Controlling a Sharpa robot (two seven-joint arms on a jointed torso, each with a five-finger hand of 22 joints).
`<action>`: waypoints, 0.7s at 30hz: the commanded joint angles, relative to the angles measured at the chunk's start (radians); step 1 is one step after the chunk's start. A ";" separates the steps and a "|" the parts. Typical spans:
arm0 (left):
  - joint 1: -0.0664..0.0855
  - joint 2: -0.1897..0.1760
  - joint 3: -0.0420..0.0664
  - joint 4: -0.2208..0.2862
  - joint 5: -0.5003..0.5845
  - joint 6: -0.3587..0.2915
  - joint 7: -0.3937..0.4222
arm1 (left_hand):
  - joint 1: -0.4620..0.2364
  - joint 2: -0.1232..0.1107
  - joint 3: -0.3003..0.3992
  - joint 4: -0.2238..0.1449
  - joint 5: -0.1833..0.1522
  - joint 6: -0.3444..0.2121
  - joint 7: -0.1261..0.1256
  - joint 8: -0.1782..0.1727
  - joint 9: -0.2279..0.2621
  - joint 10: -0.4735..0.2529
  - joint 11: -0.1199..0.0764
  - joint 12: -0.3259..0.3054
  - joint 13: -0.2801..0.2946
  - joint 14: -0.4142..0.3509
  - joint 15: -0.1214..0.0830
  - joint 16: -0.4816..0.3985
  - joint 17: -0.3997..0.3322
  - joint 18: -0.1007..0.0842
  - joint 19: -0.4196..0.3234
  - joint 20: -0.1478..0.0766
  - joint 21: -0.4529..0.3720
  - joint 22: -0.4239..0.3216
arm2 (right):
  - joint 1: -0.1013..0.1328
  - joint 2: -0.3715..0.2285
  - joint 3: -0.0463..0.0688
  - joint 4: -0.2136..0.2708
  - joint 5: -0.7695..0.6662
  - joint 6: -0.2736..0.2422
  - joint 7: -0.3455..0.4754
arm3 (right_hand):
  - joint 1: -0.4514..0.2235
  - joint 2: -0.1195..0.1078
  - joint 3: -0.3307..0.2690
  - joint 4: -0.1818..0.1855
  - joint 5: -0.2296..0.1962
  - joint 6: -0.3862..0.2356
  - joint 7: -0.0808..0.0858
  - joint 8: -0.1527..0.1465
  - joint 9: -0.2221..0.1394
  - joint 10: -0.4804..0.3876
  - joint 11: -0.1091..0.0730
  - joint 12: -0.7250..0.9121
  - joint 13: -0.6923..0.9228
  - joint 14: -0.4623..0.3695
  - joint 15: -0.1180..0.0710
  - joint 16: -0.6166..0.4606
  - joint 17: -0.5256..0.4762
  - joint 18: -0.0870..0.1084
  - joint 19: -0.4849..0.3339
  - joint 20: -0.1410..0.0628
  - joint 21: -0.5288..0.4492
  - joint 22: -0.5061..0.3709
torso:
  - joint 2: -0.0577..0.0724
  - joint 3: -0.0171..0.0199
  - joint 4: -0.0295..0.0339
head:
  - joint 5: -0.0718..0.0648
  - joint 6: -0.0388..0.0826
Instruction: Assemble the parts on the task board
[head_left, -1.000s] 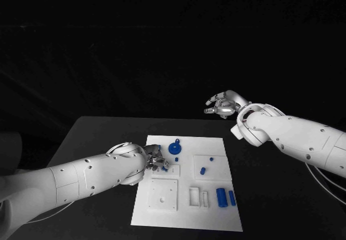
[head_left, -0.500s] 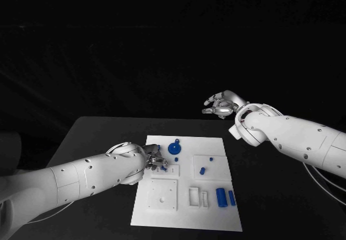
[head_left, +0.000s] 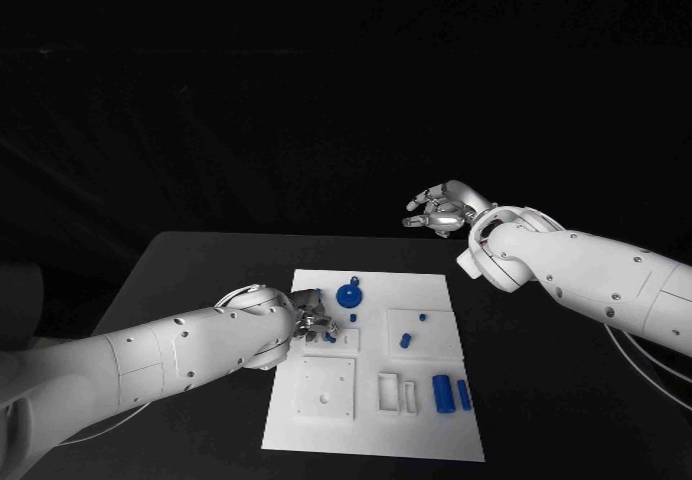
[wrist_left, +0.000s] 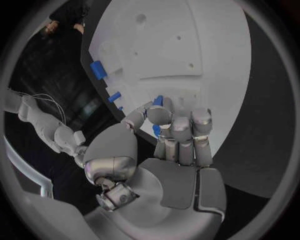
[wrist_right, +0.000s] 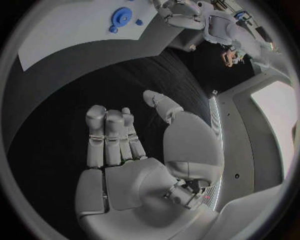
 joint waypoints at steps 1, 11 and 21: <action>-0.003 0.004 0.000 0.001 -0.014 0.012 0.012 | -0.003 0.007 -0.002 0.006 -0.003 0.114 -0.095 0.026 0.009 -0.036 -0.030 0.007 -0.001 0.059 -0.065 0.007 -0.002 0.049 -0.003 -0.081 0.004 0.013 | -0.001 0.001 0.001 0.001 -0.004 0.015 0.001 | 0.000 0.008 -0.006 -0.001 -0.001 -0.005 0.008 0.003 -0.001 -0.005 0.000 0.006 -0.001 -0.008 -0.001 0.000 -0.001 0.099 -0.002 0.006 -0.007 0.014 | 0.000 0.0000 -0.0001 | -0.001 -0.001; -0.007 0.005 -0.001 0.000 -0.027 0.004 0.014 | -0.002 0.007 -0.001 0.006 -0.005 0.113 -0.095 0.026 0.009 -0.037 -0.030 0.007 -0.002 0.059 -0.065 0.007 -0.002 0.049 -0.003 -0.081 0.004 0.013 | -0.001 0.001 0.001 0.001 -0.003 0.017 0.001 | -0.002 0.009 -0.008 -0.001 -0.001 -0.005 0.009 0.003 -0.001 -0.006 0.000 0.007 -0.002 -0.007 -0.001 0.001 -0.001 0.099 -0.001 0.005 -0.006 0.014 | 0.000 -0.0001 -0.0001 | -0.002 0.000; -0.008 -0.002 -0.001 0.010 -0.039 0.032 0.012 | -0.002 -0.005 -0.003 0.004 -0.017 0.111 -0.094 0.025 0.010 -0.038 -0.030 0.009 -0.007 0.057 -0.065 0.008 -0.006 0.050 -0.005 -0.081 0.005 0.012 | -0.002 -0.001 0.000 0.000 -0.003 0.023 0.001 | -0.004 0.010 -0.009 0.000 0.000 -0.005 0.009 0.003 -0.001 -0.006 0.000 0.008 -0.002 -0.007 -0.001 0.002 -0.001 0.099 0.000 0.005 -0.006 0.014 | 0.000 -0.0001 -0.0004 | -0.003 -0.001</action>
